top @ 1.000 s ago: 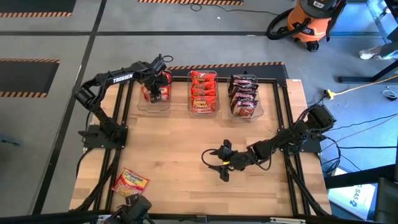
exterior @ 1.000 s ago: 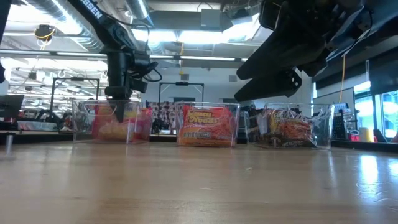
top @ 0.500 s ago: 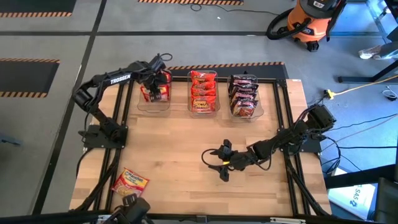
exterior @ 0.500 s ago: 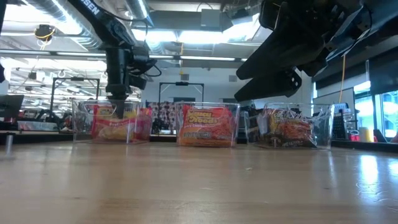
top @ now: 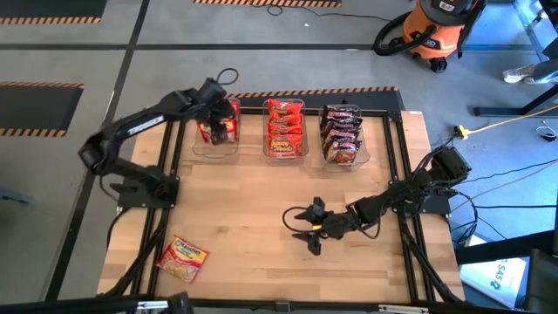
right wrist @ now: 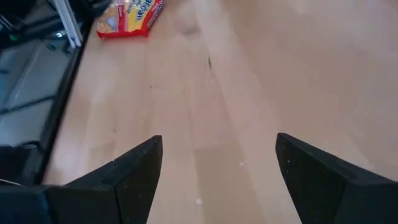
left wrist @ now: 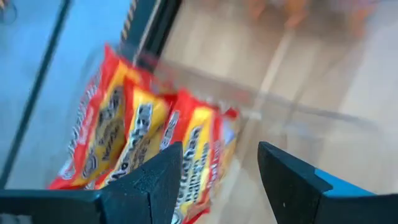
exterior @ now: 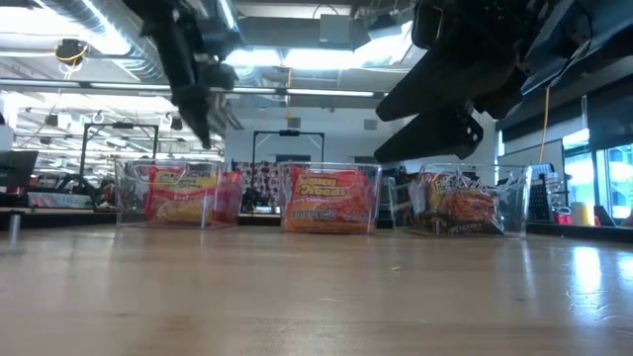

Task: Sort Maruchan noodles
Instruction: Put the red noodle pack into the left transparent bin

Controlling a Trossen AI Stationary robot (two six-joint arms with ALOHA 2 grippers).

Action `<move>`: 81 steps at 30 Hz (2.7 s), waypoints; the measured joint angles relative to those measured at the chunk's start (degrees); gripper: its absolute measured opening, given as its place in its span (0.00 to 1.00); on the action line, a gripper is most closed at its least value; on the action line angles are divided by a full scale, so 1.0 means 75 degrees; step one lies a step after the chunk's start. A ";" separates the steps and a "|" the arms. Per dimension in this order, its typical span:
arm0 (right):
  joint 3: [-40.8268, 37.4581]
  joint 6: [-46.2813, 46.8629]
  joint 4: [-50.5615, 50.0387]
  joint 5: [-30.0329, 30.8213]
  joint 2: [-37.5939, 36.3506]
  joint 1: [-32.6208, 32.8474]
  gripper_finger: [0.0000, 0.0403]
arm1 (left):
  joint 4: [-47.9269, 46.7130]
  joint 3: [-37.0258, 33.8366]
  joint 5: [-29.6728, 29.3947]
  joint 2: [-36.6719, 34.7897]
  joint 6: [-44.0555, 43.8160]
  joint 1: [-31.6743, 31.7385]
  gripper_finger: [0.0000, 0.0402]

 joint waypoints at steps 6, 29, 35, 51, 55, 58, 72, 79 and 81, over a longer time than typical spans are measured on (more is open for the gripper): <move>0.0000 0.0463 0.0158 -0.0405 0.0003 0.0001 0.72 | 0.0052 0.0002 0.0578 -0.1001 -0.1118 -0.0975 0.50; 0.1109 0.0468 0.2182 0.1212 0.1600 0.1553 0.72 | -0.2211 0.0003 0.1247 -0.1498 -0.9079 -0.8672 0.50; 0.1733 0.0227 0.2039 0.1166 0.2073 0.1525 0.72 | -0.1970 0.0000 0.0452 -0.1042 -1.2203 -1.1077 0.50; 0.1926 0.0024 0.2010 0.1192 0.2186 0.1335 0.72 | -0.1929 -0.0003 0.1656 0.1594 -1.4005 -1.3044 0.50; 0.1926 -0.0001 0.1951 0.1199 0.2186 0.1335 0.72 | -0.1920 -0.0003 0.2081 0.2333 -1.3106 -1.3108 0.50; 0.1923 0.0006 0.1820 0.1362 0.2186 0.1351 0.72 | -0.1885 -0.0006 0.2353 0.2810 -1.2511 -1.3203 0.50; 0.1915 0.0010 0.1661 0.1372 0.2186 0.1346 0.72 | -0.0618 0.0044 0.0011 0.3331 -0.9193 -1.2807 0.50; 0.1915 0.0019 0.1662 0.1364 0.2186 0.1202 0.72 | 0.1636 -0.0002 -0.1838 0.3456 -0.7472 -1.1912 0.50; 0.1915 0.0022 0.1665 0.1358 0.2186 0.1128 0.72 | 0.2322 -0.0006 -0.1930 0.3515 -0.7102 -1.1539 0.50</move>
